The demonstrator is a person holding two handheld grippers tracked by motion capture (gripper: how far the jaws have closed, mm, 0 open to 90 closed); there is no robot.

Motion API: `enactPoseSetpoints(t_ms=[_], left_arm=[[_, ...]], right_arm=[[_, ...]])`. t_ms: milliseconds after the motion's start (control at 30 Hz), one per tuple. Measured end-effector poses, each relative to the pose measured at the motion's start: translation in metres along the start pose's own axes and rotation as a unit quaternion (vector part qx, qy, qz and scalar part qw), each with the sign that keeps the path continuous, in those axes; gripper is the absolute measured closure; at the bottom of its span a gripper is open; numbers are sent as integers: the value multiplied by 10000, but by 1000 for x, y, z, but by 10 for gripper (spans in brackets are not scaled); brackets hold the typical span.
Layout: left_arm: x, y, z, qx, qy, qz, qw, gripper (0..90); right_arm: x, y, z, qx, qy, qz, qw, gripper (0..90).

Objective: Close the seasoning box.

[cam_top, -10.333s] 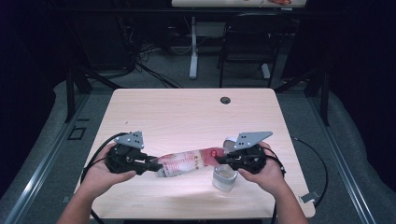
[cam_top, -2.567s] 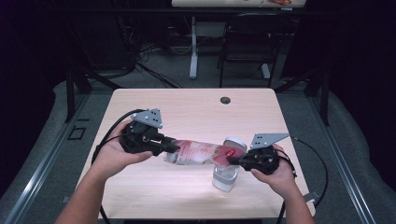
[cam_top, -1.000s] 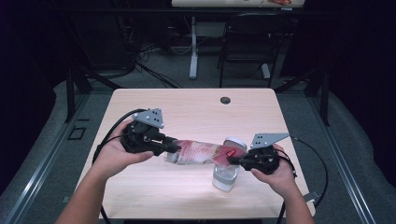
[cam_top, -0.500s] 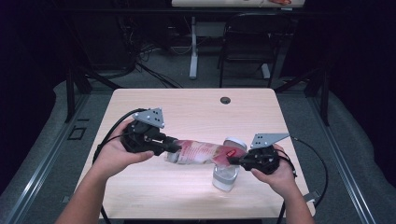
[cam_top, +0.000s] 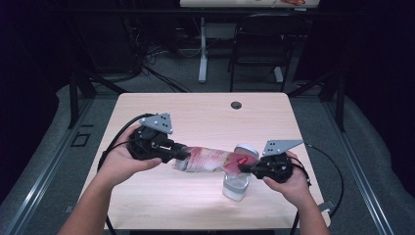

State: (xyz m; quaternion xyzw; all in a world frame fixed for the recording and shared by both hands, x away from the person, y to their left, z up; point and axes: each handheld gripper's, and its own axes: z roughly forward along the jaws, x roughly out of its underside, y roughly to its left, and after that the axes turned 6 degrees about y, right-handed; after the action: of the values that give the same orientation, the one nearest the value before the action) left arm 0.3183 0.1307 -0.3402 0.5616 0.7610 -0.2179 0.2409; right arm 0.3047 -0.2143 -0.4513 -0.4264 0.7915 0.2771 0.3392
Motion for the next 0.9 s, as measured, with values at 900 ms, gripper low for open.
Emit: enactPoseSetpoints(t_ms=[900], left_arm=[[-3,-1,0,-9,49,27,10000,777]], right_arm=[[0,0,0,3,-1,6,10000,868]])
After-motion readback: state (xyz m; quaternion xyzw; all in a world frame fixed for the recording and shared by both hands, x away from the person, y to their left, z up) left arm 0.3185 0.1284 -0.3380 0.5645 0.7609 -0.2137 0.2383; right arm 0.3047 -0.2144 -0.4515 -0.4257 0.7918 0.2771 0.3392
